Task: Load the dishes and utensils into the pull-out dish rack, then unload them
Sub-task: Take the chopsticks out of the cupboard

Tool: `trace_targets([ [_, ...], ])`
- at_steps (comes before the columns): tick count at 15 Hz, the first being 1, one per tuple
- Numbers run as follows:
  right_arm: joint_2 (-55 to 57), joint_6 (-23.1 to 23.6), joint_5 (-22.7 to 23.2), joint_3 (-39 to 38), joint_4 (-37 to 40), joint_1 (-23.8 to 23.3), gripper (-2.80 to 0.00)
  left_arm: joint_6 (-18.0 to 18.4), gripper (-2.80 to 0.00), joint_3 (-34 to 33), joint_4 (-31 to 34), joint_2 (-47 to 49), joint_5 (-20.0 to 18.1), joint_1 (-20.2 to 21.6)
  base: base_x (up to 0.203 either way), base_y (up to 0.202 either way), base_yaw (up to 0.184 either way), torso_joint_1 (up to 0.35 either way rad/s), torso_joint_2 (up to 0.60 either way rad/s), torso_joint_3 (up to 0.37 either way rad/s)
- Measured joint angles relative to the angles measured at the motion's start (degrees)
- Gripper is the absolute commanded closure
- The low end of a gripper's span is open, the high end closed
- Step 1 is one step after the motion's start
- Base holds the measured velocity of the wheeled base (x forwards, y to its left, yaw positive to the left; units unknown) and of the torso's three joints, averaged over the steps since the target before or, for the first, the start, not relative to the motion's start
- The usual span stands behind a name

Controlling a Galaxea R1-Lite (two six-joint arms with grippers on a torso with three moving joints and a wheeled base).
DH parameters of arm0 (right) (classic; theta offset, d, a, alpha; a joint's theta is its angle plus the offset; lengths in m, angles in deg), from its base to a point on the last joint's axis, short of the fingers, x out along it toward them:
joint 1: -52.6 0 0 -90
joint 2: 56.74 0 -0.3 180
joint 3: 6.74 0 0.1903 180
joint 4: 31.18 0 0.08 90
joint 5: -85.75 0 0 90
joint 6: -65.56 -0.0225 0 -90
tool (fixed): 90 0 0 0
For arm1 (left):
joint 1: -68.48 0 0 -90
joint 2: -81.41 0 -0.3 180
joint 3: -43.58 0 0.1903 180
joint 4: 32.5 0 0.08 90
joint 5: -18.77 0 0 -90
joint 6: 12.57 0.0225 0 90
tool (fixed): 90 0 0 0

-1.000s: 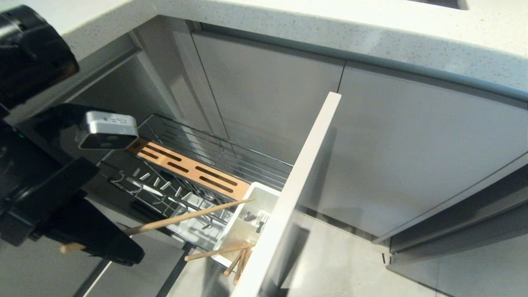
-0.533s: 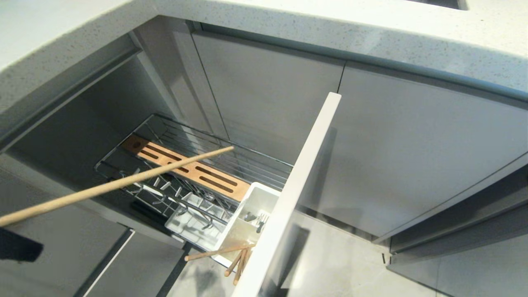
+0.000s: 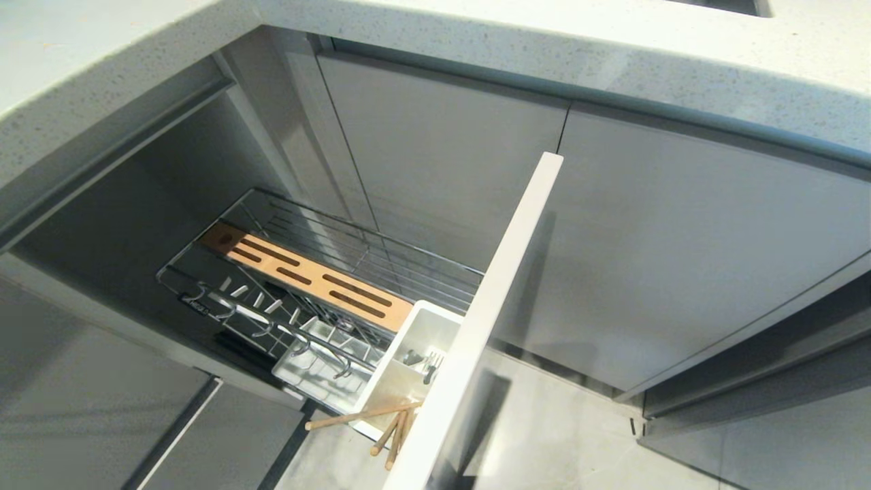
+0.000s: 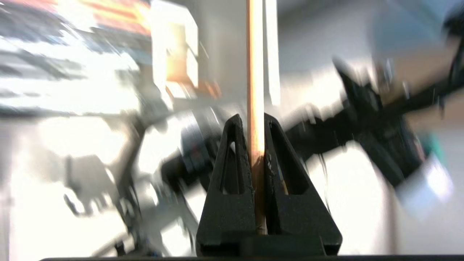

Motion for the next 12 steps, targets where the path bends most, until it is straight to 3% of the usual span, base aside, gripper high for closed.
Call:
trace_targets([
  [4, 0.00, 0.00, 0.00, 0.00, 0.00, 0.00, 0.00, -1.42, 0.00, -0.11, -6.33, -4.06, -1.49, 21.11, 0.000, 0.000, 0.000, 0.000, 0.00, 0.000],
  [8, 0.00, 0.00, 0.02, 0.00, 0.00, 0.00, 0.00, -9.48, 0.00, -1.48, -15.96, -5.07, -0.29, 46.11, 0.000, 0.000, 0.000, 0.000, 0.00, 0.000],
  [10, 0.00, 0.00, 0.00, 0.00, 0.00, 0.00, 0.00, -15.49, 0.00, -4.65, -23.32, -4.75, 2.77, 57.17, 0.000, 0.000, 0.000, 0.000, 0.00, 0.000],
  [12, 0.00, 0.00, 0.00, 0.00, 0.00, 0.00, 0.00, -20.10, 0.00, -8.43, -28.95, -3.53, 8.64, 64.83, 0.000, 0.000, 0.000, 0.000, 0.00, 0.000],
])
